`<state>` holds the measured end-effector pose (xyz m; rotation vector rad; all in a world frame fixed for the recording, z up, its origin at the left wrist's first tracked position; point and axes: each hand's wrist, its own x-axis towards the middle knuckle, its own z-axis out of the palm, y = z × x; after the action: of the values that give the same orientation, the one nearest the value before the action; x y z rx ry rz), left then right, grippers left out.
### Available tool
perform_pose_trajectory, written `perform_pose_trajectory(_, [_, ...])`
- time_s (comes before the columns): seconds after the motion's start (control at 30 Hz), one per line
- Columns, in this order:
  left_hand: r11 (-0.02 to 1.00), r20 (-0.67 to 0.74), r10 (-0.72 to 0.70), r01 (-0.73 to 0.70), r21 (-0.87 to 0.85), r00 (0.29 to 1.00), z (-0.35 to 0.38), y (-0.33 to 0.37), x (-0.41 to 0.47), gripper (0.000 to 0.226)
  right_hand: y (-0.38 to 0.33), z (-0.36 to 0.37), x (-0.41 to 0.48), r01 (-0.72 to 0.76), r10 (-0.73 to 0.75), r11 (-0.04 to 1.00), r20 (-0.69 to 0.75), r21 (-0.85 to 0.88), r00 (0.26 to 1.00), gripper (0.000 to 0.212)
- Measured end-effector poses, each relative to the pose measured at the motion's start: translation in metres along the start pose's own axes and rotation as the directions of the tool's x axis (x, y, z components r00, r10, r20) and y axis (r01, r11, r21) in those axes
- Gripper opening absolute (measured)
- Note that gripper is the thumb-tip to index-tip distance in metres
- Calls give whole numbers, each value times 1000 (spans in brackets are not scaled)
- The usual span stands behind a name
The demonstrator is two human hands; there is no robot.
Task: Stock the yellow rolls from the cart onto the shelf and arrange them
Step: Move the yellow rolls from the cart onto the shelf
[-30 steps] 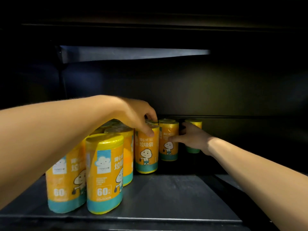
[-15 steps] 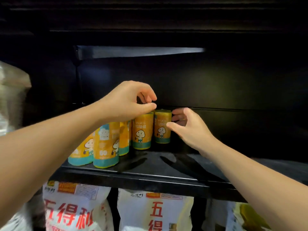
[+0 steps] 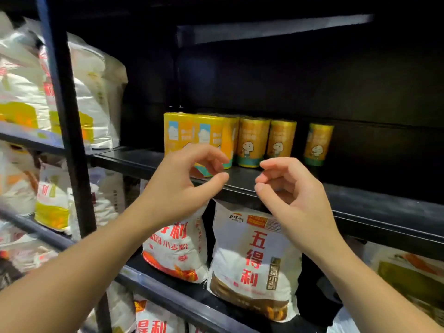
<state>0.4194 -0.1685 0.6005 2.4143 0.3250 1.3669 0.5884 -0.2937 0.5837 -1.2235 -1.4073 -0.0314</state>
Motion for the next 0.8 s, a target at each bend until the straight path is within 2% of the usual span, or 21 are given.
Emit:
perform_pose_trajectory(0.17, [994,-9,-109,109,-14,994,-8,-23,-55,18,1,36,-27,-38,35,995,34,94,999,27])
perform_pose_trajectory(0.4, [963,0,-269,268,-32,963,-50,-73,-117,17,3,116,-38,-64,51,993,134,99,990,24])
perform_pose_trajectory(0.8, [819,-78,-574,574,-24,815,-160,-193,-256,15,17,333,-71,-259,148,942,430,212,891,22])
